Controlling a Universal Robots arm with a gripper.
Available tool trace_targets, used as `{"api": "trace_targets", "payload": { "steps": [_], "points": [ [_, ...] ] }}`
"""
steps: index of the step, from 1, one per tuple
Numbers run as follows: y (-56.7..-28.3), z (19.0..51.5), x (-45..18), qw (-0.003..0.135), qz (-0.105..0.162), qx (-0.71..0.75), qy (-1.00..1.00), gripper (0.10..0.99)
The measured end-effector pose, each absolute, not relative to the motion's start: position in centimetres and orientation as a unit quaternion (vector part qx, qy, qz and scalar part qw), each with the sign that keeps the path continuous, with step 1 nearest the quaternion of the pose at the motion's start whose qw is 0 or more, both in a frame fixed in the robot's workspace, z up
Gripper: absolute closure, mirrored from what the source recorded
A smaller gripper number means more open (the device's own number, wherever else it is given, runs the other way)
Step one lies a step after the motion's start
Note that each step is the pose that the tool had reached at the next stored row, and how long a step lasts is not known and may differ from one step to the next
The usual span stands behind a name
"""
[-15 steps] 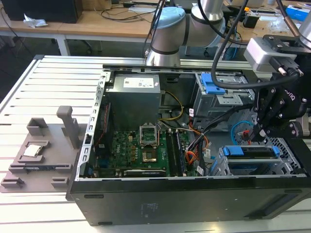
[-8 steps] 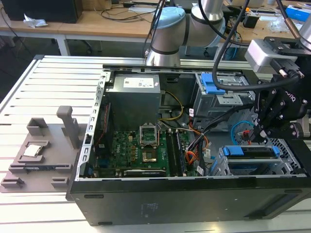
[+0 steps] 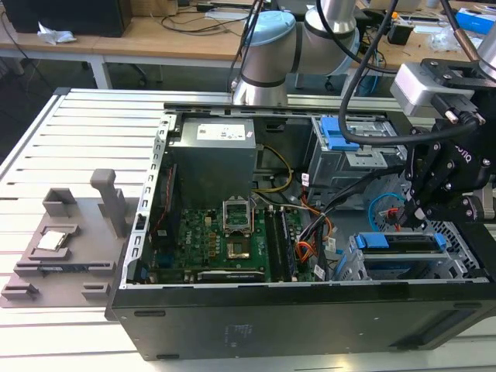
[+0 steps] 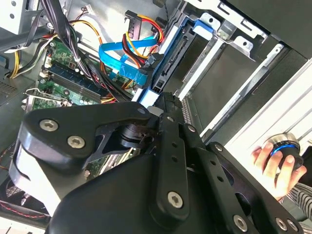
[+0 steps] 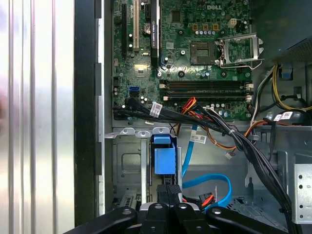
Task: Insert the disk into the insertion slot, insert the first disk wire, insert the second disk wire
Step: 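Insert the first disk wire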
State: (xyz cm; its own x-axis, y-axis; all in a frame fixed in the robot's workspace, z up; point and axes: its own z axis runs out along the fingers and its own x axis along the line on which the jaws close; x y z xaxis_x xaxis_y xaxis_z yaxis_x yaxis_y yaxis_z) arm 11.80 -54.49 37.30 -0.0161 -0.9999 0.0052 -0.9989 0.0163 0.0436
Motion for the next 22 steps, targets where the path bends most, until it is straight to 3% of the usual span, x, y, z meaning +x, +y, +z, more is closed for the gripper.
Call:
{"api": "trace_targets", "payload": {
  "steps": [2, 5, 11, 15, 22],
  "points": [
    [-54.5, 37.3, 11.8, 0.017, -0.014, 0.701, -0.713, 0.973],
    [-54.5, 37.3, 11.8, 0.017, -0.014, 0.701, -0.713, 0.784],
    [-52.7, 37.3, 11.8, 0.017, -0.014, 0.702, -0.712, 0.784],
    [-52.6, 38.6, 11.8, 0.017, -0.014, 0.702, -0.712, 0.784],
    [-52.7, 38.0, 12.0, 0.020, -0.016, 0.702, -0.712, 0.784]
  ]
}}
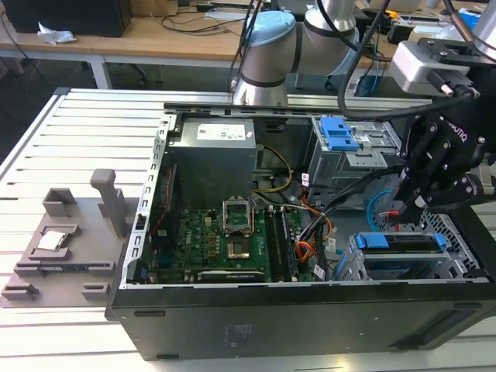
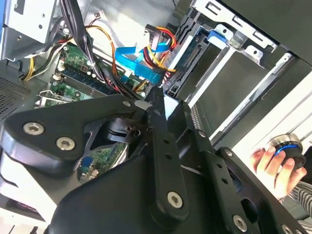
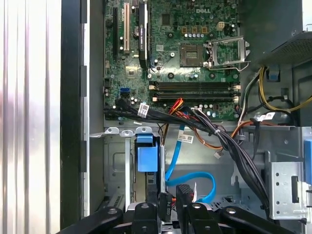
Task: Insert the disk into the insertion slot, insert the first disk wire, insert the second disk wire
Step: 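Insert the first disk wire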
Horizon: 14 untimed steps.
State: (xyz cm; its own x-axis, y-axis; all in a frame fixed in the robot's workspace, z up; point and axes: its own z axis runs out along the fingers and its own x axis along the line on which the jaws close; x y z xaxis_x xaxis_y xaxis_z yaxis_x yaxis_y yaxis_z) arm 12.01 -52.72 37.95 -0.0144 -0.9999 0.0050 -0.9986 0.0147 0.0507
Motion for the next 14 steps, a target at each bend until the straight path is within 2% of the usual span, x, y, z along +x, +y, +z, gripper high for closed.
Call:
{"api": "trace_targets", "payload": {
  "steps": [14],
  "points": [
    [-52.7, 36.1, 13.5, 0.026, -0.026, 0.691, -0.722, 0.784]
  ]
}}
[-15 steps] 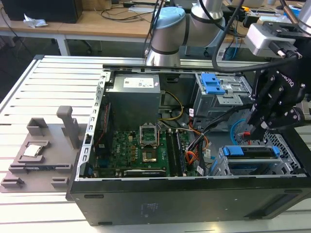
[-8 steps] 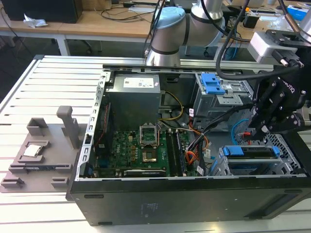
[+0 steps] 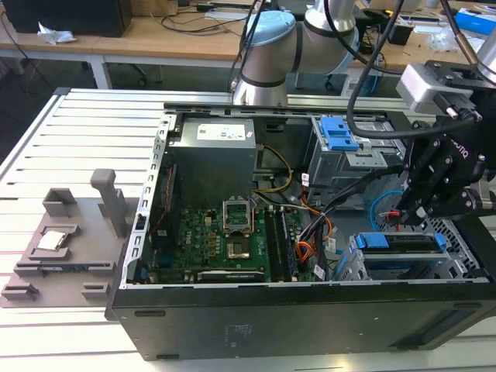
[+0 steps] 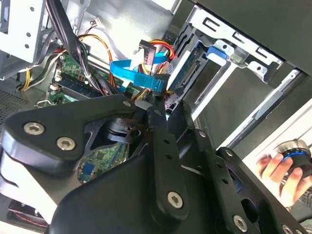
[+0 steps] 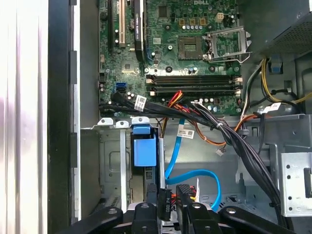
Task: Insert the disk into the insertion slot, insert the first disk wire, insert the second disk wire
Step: 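Insert the first disk wire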
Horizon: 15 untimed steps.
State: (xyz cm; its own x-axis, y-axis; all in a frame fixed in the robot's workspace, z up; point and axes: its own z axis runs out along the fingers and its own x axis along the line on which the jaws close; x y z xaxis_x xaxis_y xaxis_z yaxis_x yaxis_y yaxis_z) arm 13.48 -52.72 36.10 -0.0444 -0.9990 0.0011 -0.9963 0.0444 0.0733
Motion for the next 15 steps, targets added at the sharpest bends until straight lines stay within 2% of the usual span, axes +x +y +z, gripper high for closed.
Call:
{"api": "trace_targets", "payload": {
  "steps": [5, 6, 7, 8, 15],
  "points": [
    [-52.72, 36.04, 13.49, 0.026, -0.026, 0.686, -0.726, 0.784],
    [-52.72, 36.03, 13.49, 0.026, -0.026, 0.686, -0.726, 0.867],
    [-52.72, 36.03, 13.49, 0.026, -0.026, 0.686, -0.727, 0.867],
    [-52.72, 36.03, 13.49, 0.026, -0.026, 0.686, -0.727, 0.922],
    [-52.72, 36.03, 13.49, 0.026, -0.026, 0.686, -0.727, 0.922]
  ]
}}
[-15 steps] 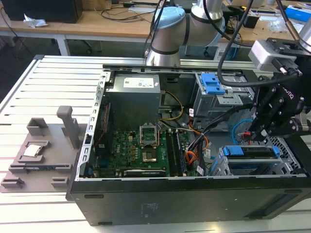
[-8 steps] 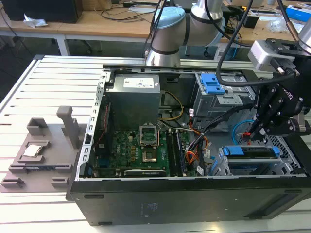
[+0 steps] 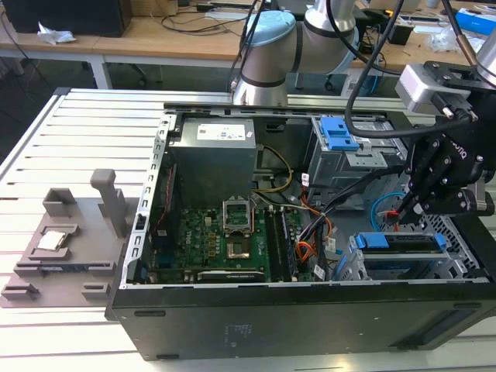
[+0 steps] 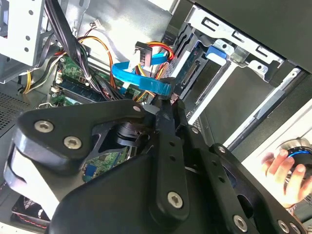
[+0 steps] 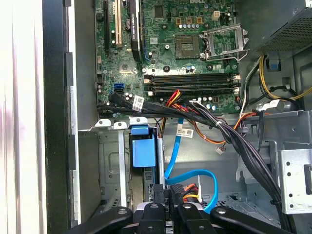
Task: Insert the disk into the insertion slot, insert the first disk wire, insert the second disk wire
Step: 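Insert the first disk wire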
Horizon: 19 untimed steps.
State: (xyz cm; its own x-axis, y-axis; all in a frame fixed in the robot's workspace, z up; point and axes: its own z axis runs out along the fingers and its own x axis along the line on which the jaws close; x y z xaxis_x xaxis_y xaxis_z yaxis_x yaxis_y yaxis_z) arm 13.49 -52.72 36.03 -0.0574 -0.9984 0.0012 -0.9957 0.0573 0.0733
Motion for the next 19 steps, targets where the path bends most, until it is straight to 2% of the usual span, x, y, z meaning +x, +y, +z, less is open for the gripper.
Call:
{"api": "trace_targets", "payload": {
  "steps": [11, 19],
  "points": [
    [-54.3, 36.0, 13.5, 0.026, -0.026, 0.686, -0.727, 0.922],
    [-54.3, 35.3, 14.1, 0.026, -0.026, 0.686, -0.727, 0.922]
  ]
}}
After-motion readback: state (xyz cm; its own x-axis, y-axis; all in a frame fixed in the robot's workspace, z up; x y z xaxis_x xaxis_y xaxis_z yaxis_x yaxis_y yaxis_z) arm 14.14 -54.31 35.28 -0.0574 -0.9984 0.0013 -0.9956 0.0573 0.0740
